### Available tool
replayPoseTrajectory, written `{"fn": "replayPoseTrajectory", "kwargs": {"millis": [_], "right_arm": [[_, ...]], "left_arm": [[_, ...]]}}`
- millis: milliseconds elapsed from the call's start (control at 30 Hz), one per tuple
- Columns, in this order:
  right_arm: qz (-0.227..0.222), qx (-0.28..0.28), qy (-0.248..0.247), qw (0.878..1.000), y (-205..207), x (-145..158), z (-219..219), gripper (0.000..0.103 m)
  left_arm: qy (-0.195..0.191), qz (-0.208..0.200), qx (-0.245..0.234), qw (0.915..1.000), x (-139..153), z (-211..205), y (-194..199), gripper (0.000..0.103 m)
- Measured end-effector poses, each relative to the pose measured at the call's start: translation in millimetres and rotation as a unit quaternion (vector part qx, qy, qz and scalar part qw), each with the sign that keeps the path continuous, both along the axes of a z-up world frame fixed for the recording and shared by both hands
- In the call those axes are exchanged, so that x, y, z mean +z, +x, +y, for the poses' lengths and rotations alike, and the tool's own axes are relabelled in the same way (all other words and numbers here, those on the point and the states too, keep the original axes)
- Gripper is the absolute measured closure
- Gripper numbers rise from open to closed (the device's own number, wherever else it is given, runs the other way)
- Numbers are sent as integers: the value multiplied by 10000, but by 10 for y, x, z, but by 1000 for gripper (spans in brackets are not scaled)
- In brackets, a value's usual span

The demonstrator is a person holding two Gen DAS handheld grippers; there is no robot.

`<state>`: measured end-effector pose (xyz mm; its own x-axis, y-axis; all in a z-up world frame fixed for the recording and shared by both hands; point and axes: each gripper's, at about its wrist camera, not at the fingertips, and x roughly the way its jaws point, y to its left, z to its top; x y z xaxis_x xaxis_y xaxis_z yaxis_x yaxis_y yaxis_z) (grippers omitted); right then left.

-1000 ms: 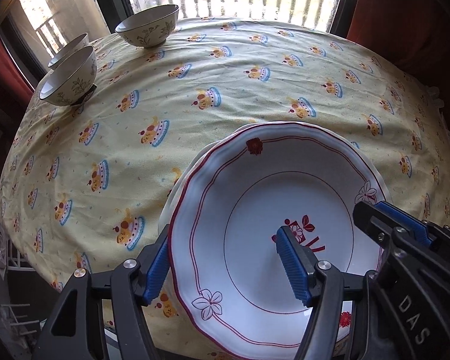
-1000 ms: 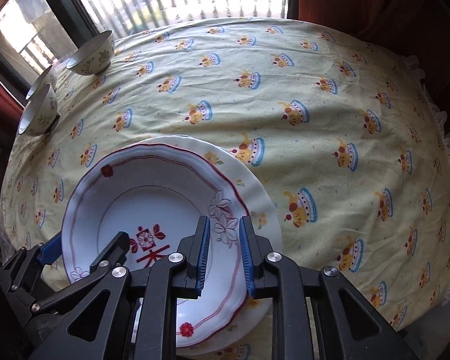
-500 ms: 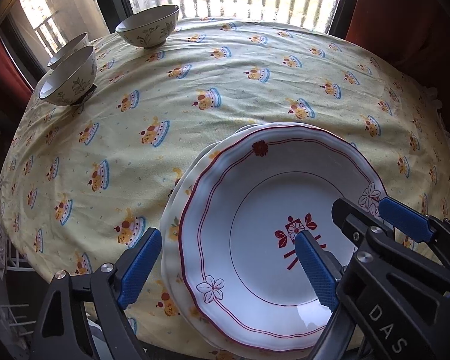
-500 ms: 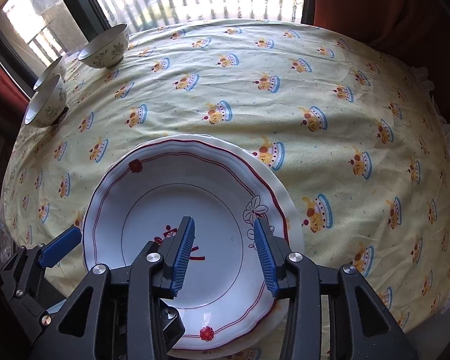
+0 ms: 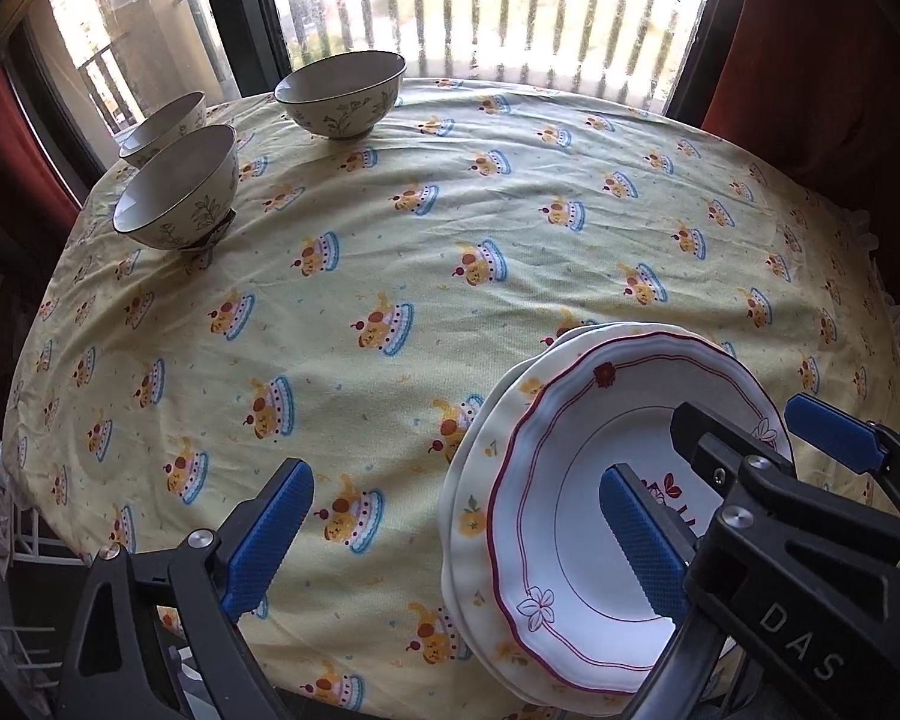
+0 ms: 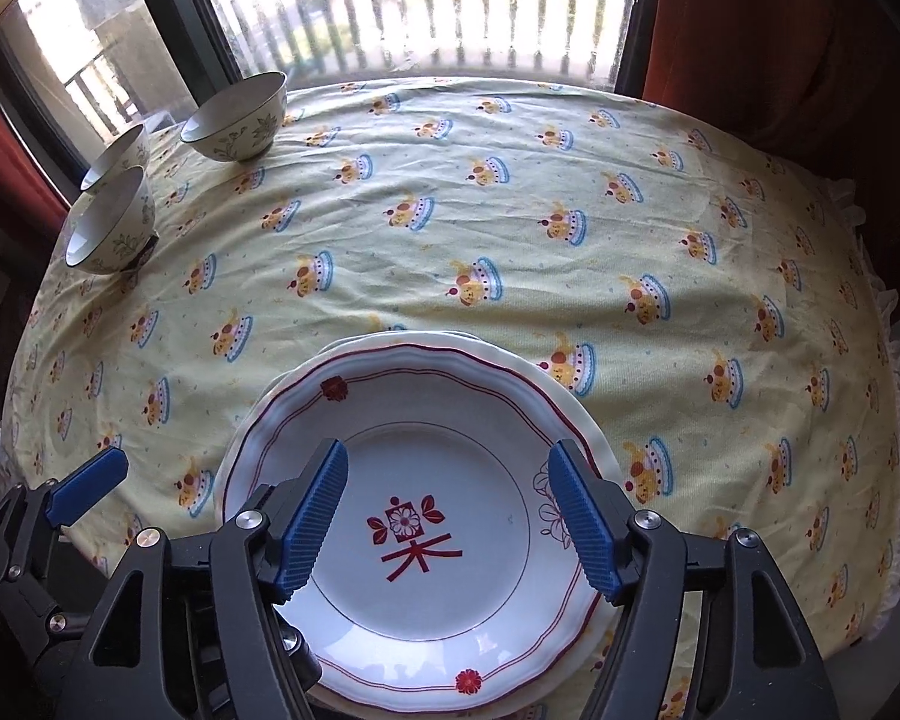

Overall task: Organize plates and bowls
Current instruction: 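Move both grippers to the large cream bowl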

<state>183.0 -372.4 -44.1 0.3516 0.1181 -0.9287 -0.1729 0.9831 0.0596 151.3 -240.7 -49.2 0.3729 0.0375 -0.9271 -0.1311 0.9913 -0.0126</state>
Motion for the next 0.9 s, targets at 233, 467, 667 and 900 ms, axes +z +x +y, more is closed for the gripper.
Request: {"fn": "replayPoseTrajectory", "kwargs": {"millis": [233,467,667,900], "right_arm": [[-113,-84,-5,9999,56,99,462,30],[-118,-425,-26,9990,142,170,1077,30],[-223,-624,-4,9978,239,194,1658,30],[-454,-946,-16,9945,444,153,2281,30]], "left_arm": [[-81,-92,-265,9996,67,496,111,7],[-109,-140,-587,9981,131,1107,255,10],[-91,-294,-789,9964,145,1660,383,16],[51,-458,-922,9947,110,2214,689,20]]}}
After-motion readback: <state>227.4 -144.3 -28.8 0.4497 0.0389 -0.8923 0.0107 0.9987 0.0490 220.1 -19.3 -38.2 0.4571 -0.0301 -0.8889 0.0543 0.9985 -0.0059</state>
